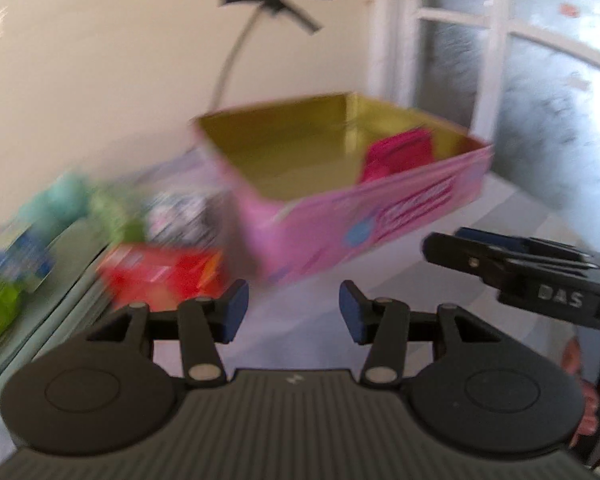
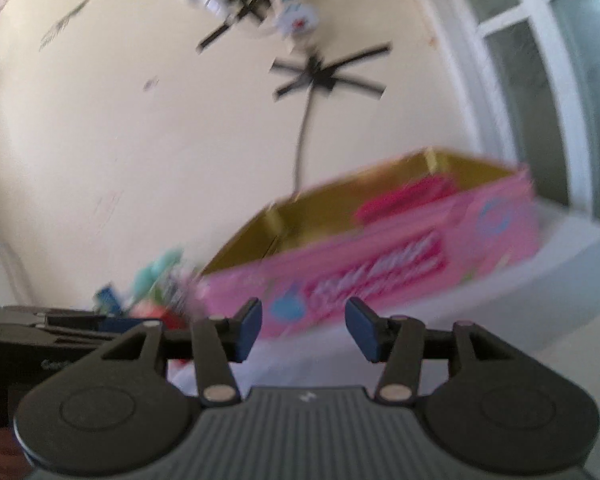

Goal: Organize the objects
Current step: 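Withdraw the left tool and reach toward the red box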

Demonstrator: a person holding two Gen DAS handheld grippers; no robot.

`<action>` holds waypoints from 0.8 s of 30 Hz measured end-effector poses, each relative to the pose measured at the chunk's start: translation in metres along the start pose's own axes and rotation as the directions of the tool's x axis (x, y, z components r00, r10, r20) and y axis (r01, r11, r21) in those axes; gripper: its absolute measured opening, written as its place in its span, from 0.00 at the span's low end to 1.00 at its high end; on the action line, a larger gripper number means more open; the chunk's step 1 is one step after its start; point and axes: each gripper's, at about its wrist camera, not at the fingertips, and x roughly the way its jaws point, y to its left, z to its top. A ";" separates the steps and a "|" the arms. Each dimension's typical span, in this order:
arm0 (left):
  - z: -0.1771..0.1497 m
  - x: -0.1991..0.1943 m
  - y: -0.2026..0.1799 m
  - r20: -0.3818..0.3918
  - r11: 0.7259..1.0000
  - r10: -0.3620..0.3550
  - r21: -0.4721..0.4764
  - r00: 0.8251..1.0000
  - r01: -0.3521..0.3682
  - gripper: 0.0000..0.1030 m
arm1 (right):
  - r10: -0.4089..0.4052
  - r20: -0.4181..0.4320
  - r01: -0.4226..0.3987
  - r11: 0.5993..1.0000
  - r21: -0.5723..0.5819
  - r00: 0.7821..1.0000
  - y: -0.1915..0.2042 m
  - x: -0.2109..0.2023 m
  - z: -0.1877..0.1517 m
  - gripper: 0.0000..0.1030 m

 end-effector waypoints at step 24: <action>-0.102 -0.062 0.148 0.013 0.913 0.292 -0.302 0.956 -0.275 0.57 | -0.011 -0.096 -0.026 0.926 -0.378 0.995 0.135 0.083 -0.006 0.56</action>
